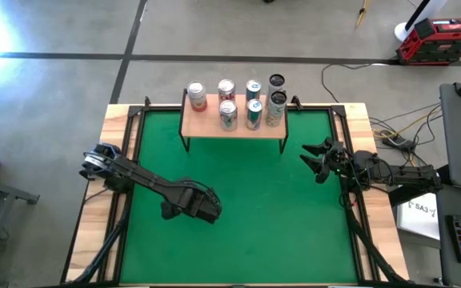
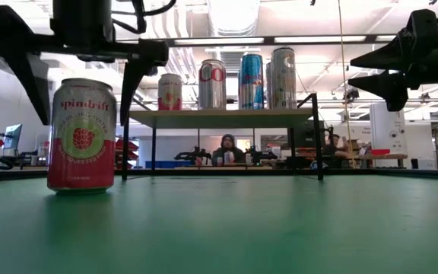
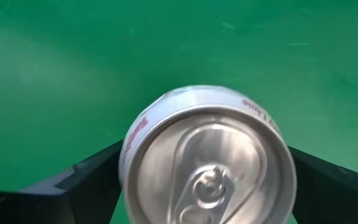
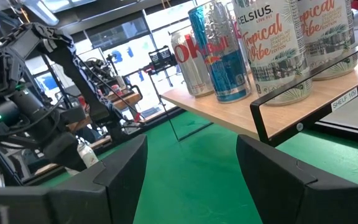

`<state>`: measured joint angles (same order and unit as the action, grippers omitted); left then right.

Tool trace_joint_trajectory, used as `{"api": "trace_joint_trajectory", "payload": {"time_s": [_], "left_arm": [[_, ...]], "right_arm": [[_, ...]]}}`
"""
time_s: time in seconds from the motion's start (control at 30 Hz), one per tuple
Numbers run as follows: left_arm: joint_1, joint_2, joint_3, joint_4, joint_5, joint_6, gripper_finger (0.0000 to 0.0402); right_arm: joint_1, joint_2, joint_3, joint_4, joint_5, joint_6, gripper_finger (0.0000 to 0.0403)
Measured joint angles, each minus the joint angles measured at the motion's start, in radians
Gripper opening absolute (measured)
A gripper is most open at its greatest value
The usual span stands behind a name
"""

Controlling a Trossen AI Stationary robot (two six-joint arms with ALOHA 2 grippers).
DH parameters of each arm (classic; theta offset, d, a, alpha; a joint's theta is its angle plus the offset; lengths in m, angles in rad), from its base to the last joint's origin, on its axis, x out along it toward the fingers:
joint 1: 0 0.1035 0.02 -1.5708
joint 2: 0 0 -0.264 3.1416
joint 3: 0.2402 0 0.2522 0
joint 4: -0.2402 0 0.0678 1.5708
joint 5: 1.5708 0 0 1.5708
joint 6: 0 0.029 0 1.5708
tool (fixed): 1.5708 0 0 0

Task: Place canned beverage on shelf
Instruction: Put the pink-white soda can on the shelf aligned with the other pink-white soda can

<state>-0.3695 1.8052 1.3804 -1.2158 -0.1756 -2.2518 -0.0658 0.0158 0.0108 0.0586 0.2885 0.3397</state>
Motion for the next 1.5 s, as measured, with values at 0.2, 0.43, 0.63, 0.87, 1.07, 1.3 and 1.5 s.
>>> {"api": "trace_joint_trajectory", "payload": {"time_s": [0.2,0.43,0.63,0.87,1.07,1.3,1.5], "left_arm": [[0.0,0.025,-0.001,-0.002,-0.024,0.051,0.0338],[0.0,0.044,-0.001,-0.009,-0.044,0.067,0.0297],[-0.001,0.045,-0.001,-0.011,-0.048,0.078,0.0287],[-0.003,0.046,-0.001,-0.013,-0.052,0.097,0.0314],[-0.037,0.049,-0.003,-0.012,-0.093,0.086,0.0336],[-0.109,0.092,-0.003,-0.033,-0.245,-0.012,0.0366],[-0.134,0.185,-0.002,-0.087,-0.362,-0.044,0.0381]], "right_arm": [[0.0,0.0,0.0,0.0,0.0,0.0,0.0238],[0.0,0.0,0.0,0.0,0.0,0.0,0.0238],[0.0,0.0,0.0,0.0,0.0,0.0,0.0238],[0.0,0.0,0.0,0.0,0.0,0.0,0.0238],[0.0,0.0,0.0,0.0,0.0,0.0,0.0238],[0.0,0.0,0.0,0.0,0.0,0.0,0.0238],[0.0,0.0,0.0,0.0,0.0,0.0,0.0238]]}}
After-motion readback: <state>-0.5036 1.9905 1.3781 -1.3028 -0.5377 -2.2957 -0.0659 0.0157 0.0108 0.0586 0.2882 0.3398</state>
